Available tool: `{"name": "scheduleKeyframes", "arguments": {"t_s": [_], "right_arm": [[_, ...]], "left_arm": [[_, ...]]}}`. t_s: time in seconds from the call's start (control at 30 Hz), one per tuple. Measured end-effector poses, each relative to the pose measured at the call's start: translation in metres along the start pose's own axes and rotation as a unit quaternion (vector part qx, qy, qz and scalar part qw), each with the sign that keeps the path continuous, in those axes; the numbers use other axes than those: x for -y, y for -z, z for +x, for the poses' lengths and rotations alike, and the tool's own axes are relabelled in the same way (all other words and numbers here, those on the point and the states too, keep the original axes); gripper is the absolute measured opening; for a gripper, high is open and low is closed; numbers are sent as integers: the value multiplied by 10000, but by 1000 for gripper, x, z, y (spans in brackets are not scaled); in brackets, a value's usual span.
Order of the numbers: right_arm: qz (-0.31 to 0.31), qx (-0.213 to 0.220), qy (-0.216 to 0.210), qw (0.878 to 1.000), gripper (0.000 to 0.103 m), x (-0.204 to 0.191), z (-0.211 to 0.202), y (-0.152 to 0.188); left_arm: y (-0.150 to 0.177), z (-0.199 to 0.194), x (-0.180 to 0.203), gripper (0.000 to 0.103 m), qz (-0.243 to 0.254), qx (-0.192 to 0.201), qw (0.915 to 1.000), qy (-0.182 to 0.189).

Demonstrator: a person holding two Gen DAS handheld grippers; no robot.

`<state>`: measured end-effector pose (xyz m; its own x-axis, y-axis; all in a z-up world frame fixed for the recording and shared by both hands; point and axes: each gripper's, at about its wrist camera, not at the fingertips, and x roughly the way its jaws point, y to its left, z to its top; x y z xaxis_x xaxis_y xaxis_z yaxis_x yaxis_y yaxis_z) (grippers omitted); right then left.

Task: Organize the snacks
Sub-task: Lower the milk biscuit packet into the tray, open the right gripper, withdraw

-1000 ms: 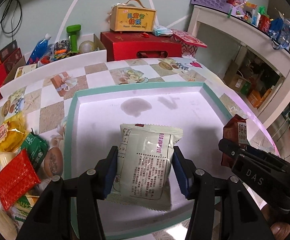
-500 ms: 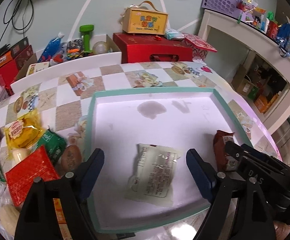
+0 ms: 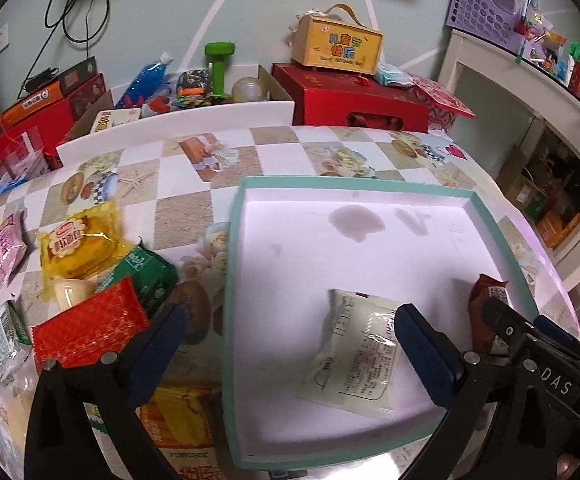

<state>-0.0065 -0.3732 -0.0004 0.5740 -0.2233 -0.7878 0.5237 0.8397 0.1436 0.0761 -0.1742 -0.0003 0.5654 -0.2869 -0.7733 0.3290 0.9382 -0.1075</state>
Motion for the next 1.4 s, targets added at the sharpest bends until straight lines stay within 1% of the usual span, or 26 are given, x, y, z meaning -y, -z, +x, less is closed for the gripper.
{"name": "scheduleKeyframes", "arguments": {"t_s": [0.37, 0.5, 0.67, 0.8, 0.87, 0.97, 1.07, 1.17, 1.27, 1.37, 1.4], "right_arm": [[-133, 79, -25, 9999, 103, -6, 0, 2], [-178, 117, 21, 9998, 103, -7, -1, 1], [-250, 120, 52, 9996, 103, -10, -3, 2], [-286, 202, -58, 9994, 103, -16, -9, 1], [-327, 232, -165, 9991, 103, -21, -12, 1], [-364, 245, -308, 9986, 103, -28, -17, 1], [-318, 316, -429, 9981, 103, -34, -23, 1], [-299, 399, -718, 9962, 103, -42, -30, 1], [-403, 449, -917, 9940, 103, -56, -35, 2], [-513, 447, -1043, 9922, 103, -69, -38, 5], [-541, 432, -1098, 9915, 103, -73, -39, 6]], "left_arm": [[1, -2, 0, 103, 21, 119, 9999, -46], [2, -3, -4, 103, -97, 89, 9999, 16], [2, -10, -7, 103, -133, 166, 9998, 60], [1, -19, -11, 103, -170, 184, 9996, 146], [1, -24, -14, 103, -110, 208, 9997, 69], [1, -33, -20, 103, -42, 191, 9997, -144], [1, -46, -35, 103, -162, 246, 9994, -191], [1, -60, -55, 103, -338, 307, 9986, -254], [5, -73, -80, 103, -522, 347, 9968, -487], [11, -82, -109, 103, -867, 336, 9936, -648], [14, -85, -122, 103, -1064, 308, 9914, -693]]}}
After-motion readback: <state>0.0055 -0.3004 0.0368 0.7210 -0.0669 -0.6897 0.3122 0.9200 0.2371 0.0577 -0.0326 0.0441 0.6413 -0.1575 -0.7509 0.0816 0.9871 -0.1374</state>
